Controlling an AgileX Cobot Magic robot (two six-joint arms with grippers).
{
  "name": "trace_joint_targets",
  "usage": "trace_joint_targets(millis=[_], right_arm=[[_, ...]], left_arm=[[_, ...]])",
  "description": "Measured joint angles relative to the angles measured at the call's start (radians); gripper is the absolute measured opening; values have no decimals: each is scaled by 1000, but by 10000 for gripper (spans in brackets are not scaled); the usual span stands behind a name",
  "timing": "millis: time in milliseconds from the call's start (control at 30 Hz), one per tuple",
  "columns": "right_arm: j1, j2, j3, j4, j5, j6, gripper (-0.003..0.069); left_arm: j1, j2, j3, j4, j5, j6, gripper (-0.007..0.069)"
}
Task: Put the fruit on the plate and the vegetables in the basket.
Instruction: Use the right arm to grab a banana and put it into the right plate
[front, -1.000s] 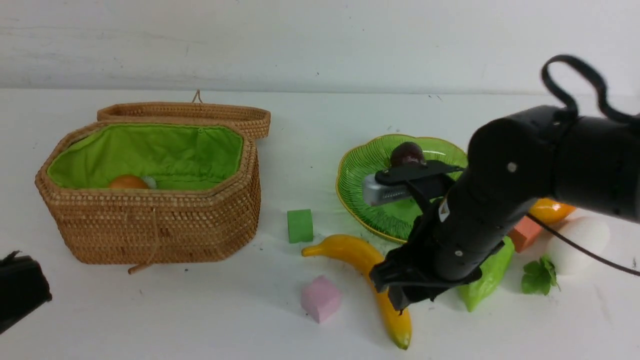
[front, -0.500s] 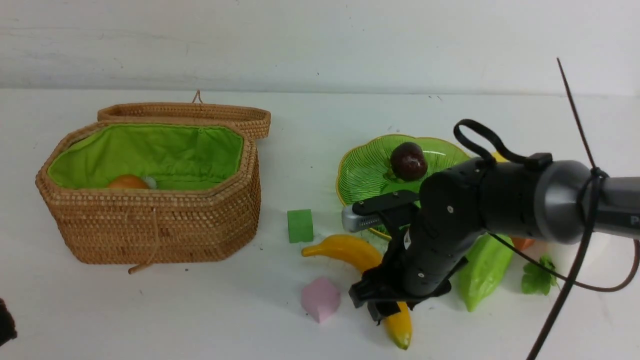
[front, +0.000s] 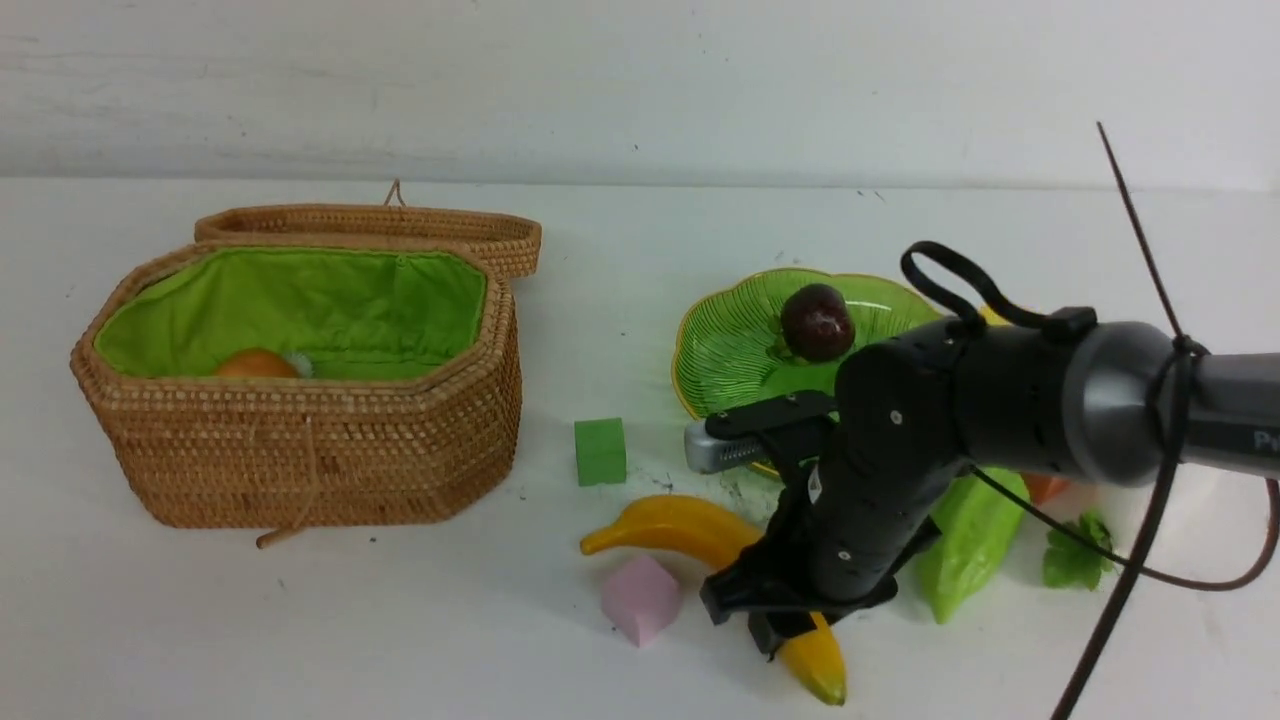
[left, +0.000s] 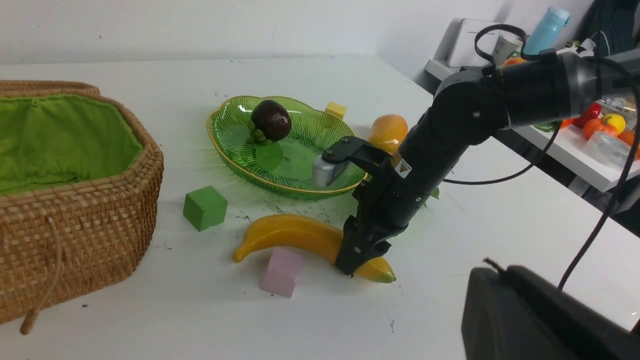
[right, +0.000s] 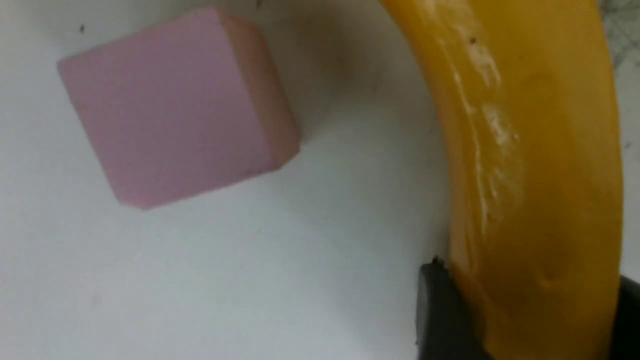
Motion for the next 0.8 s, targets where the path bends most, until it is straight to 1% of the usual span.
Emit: trace_joint_targets(millis=[133,233,267,367,400,433,500,600,800], right_arm=[[-2,-116,-24,-5,51,29,316],[-47,-194,-71,-38,27,93,316],[-74,-205,-92,-54,10,120,316],[-223,-194,-148,-107,-66,232,316],[-232,-191,-150,-109,-66,232,316],[-304,-154,-168,-118,-96,282,316],[-378,-87,-182,-116,-118,327,316],[-419,-17,-198,-100,-134,350,316],[-425,68,-219,-36,-214,356,320]], left_arm=[[0,0,0,0,-1,0,-13],[0,0,0,0,-2,11,-11],[0,0,0,0,-5,17,-10],[0,0,0,1,-20,24,-10],[0,0,0,1,-20,25,-10],[0,0,0,1,-21,25,-10],[0,0,0,1,-20,26,-10],[0,0,0,1,-19,27,-8],[0,0,0,1,-19,27,-3]])
